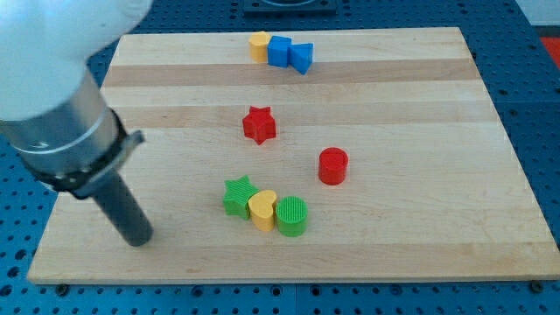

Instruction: Slide the yellow heart towards the blue blocks

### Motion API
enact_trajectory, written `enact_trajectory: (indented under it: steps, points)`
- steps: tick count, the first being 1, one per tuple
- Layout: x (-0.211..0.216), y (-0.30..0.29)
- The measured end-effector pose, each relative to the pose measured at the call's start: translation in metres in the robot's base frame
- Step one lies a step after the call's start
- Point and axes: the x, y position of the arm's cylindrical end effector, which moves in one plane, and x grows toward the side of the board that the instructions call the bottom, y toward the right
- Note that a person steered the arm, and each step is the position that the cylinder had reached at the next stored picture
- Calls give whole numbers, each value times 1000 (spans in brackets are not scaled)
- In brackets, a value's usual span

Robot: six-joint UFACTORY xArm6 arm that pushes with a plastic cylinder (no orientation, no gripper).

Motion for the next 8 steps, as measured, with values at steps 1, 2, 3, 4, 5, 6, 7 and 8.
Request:
enact_trajectory:
  steps: [1,2,3,4,5,6,7,8]
  points:
    - [0,44]
    - [0,84]
    - [0,119]
    - [0,146]
    - [-10,154]
    - [-24,154]
    - [-42,154]
    - [-62,154]
